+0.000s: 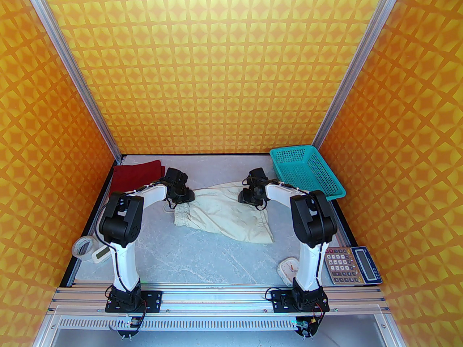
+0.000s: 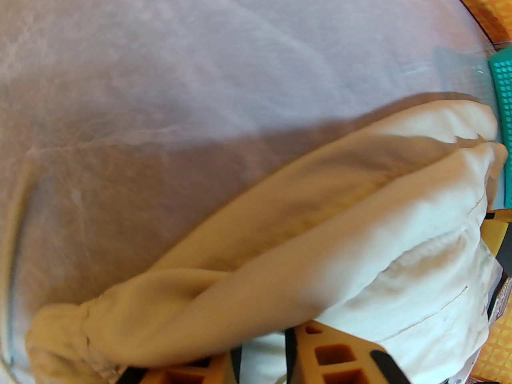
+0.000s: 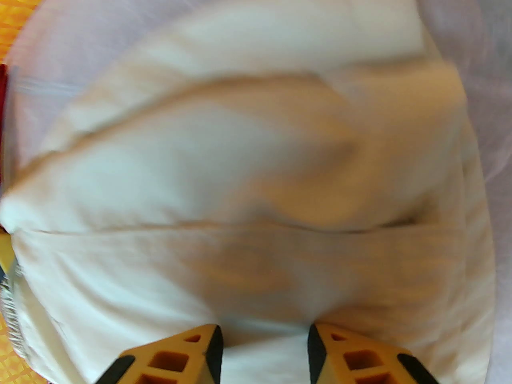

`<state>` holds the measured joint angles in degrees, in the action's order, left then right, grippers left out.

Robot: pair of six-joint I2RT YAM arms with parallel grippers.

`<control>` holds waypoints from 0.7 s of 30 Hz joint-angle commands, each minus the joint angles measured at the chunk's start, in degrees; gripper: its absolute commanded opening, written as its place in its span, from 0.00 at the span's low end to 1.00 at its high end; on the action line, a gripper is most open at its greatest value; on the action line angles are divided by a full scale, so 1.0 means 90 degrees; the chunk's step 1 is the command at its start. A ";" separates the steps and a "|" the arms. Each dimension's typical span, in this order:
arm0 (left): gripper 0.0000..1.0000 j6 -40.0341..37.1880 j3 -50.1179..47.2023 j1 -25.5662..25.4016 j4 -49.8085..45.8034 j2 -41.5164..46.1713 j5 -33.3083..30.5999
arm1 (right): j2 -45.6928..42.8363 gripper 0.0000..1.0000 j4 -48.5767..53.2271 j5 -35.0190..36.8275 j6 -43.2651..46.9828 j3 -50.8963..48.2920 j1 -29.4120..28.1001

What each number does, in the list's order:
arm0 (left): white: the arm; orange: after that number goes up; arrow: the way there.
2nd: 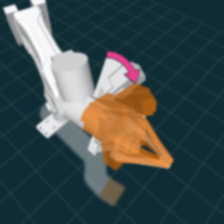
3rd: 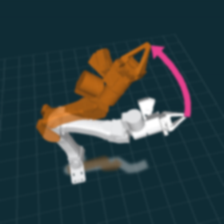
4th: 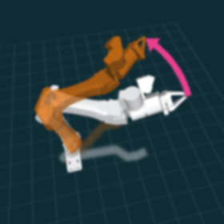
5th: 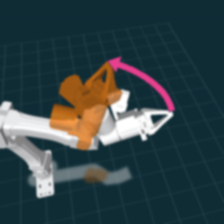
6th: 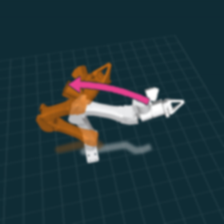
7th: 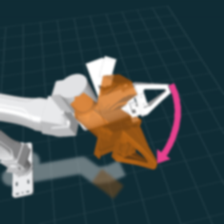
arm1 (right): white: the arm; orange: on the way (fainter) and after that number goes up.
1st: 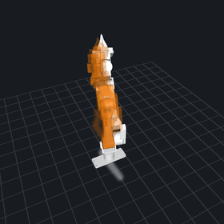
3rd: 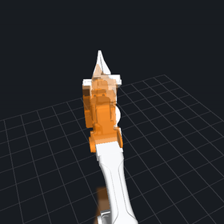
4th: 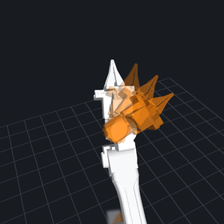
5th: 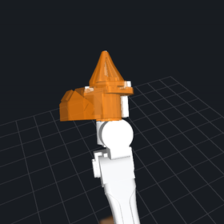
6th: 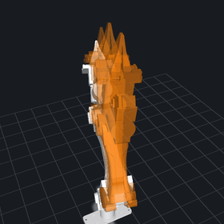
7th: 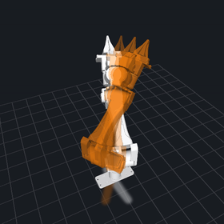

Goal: Fold and stack the mixed laundry pile

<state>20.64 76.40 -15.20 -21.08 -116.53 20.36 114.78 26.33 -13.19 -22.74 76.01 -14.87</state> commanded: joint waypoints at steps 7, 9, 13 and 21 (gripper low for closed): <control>0.44 -0.0309 -0.0435 -0.0091 -0.0644 0.1902 0.0081 | -0.1197 0.40 0.0617 0.0148 0.0149 0.0035 -0.0015; 0.45 -0.0226 -0.0724 -0.0206 -0.0711 0.2485 0.0077 | -0.1667 0.40 0.0606 0.0121 0.0121 -0.0194 -0.0079; 0.45 0.0015 -0.1532 -0.0448 -0.0531 0.3102 0.0117 | -0.2183 0.39 0.0391 -0.0111 -0.0119 -0.0745 -0.0243; 0.37 0.0021 -0.2744 -0.0365 0.0177 0.2790 -0.0133 | -0.1880 0.37 -0.0025 -0.0138 -0.0353 -0.1490 -0.0386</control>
<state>20.58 54.11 -19.27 -21.52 -89.95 20.86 95.88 27.07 -14.55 -24.69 64.34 -18.48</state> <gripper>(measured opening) 0.376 0.373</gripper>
